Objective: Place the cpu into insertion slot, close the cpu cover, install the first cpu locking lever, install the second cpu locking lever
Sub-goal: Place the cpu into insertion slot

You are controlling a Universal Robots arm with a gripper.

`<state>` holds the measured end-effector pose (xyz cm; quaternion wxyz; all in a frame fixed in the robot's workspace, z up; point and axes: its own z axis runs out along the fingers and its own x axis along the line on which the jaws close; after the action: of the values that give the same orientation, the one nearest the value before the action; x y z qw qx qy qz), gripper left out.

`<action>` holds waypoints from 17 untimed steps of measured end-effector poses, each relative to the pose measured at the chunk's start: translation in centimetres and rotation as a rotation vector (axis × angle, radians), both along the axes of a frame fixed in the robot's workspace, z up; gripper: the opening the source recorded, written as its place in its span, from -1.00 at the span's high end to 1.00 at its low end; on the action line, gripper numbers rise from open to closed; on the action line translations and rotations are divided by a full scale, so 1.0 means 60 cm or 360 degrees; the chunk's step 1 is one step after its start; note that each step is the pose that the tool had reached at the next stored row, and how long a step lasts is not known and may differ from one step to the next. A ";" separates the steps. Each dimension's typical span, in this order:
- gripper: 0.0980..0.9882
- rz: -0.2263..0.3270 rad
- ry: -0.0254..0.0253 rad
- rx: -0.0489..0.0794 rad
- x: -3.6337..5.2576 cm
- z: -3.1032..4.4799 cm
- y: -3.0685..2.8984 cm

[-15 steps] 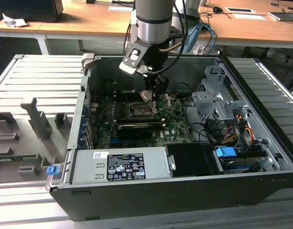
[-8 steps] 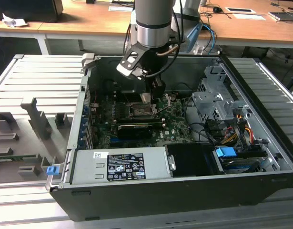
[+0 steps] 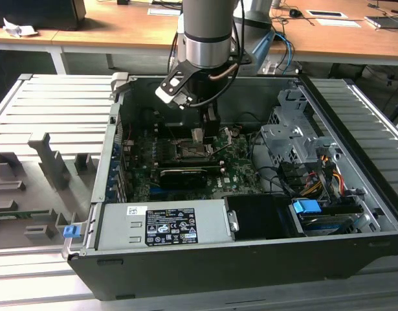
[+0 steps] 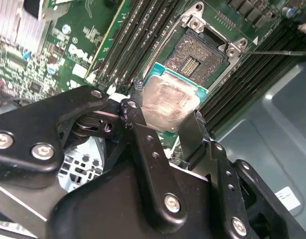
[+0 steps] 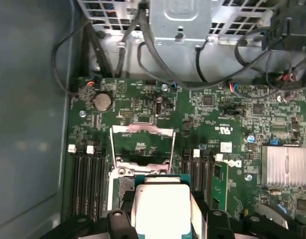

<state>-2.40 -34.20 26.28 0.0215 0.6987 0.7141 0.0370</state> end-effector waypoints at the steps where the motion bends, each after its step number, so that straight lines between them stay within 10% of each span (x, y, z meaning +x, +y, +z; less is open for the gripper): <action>1: 0.03 -0.0022 0.00000 0.0000 0.000 -0.002 0.0000; 17: 0.03 0.0001 0.00005 0.0014 -0.021 -0.026 0.0022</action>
<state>-3.66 -34.07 24.74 0.0182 0.6987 0.7141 0.0401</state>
